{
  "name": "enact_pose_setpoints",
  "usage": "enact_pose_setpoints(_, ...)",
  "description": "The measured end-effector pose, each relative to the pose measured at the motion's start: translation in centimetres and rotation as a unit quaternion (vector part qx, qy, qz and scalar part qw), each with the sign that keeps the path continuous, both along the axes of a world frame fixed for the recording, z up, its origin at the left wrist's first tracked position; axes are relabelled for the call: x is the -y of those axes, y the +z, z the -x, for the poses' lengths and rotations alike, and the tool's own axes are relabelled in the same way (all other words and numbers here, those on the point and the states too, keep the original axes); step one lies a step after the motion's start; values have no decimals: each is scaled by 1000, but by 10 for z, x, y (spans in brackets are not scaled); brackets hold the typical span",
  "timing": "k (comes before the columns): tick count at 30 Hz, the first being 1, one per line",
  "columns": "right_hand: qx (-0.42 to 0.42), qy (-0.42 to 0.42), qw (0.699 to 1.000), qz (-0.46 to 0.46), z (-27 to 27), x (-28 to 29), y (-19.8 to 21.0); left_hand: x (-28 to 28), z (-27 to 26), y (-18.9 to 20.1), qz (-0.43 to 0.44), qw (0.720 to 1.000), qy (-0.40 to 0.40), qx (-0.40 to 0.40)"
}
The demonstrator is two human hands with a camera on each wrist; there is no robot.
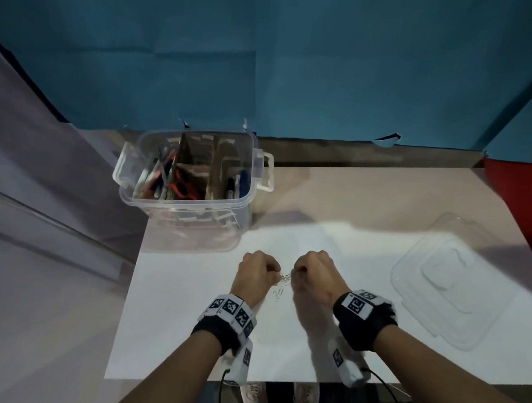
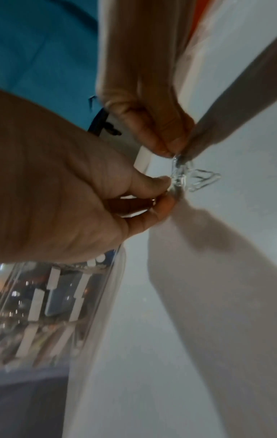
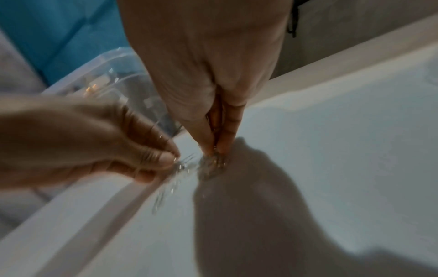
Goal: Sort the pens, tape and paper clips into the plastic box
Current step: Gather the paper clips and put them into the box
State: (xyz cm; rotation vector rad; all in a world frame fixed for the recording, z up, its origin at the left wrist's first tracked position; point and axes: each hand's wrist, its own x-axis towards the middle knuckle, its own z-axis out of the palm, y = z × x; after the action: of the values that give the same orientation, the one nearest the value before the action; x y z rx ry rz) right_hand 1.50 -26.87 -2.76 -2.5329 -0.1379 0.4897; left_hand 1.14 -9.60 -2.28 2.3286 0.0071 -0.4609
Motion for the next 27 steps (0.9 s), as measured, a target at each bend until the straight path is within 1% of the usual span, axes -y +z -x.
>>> enact_pose_setpoints(3,4,-93,993,-73,-11,16,20,-16,-4,16,46,999,15,10)
enact_pose_setpoints(5,5,-152,978,-142,-18,25,41,-25,-6,35,78,996,22,23)
enact_pose_setpoints(7,-4,-190,956,-222,-30,26,64,-32,-10,63,114,993,27,33)
enact_pose_setpoints(9,-5,-200,940,-276,-48,15,88,-38,-20,97,139,988,29,56)
enact_pose_setpoints(11,1,-182,937,-297,-69,-7,110,-49,-35,129,144,985,30,89)
enact_pose_setpoints(13,4,-153,939,-307,-92,-34,131,-66,-58,153,143,981,50,120)
enact_pose_setpoints(15,7,-134,940,-313,-114,-62,148,-87,-85,168,123,977,85,149)
enact_pose_setpoints(17,20,-134,939,-315,-137,-91,161,-109,-117,172,87,972,122,179)
enact_pose_setpoints(19,36,-152,932,-327,-160,-118,166,-129,-146,167,7,970,139,201)
enact_pose_setpoints(21,51,-164,931,-322,-179,-145,163,-141,-168,161,-70,968,133,203)
enact_pose_setpoints(22,58,-159,939,-301,-188,-157,160,-144,-175,157,-105,967,132,189)
enact_pose_setpoints(23,64,-142,953,-261,-194,-165,156,-147,-180,154,-135,966,137,173)
enact_pose_setpoints(25,58,-94,980,-163,-202,-172,148,-147,-182,150,-177,963,137,154)
enact_pose_setpoints(27,55,-56,991,-111,-202,-167,145,-143,-174,152,-201,962,110,149)
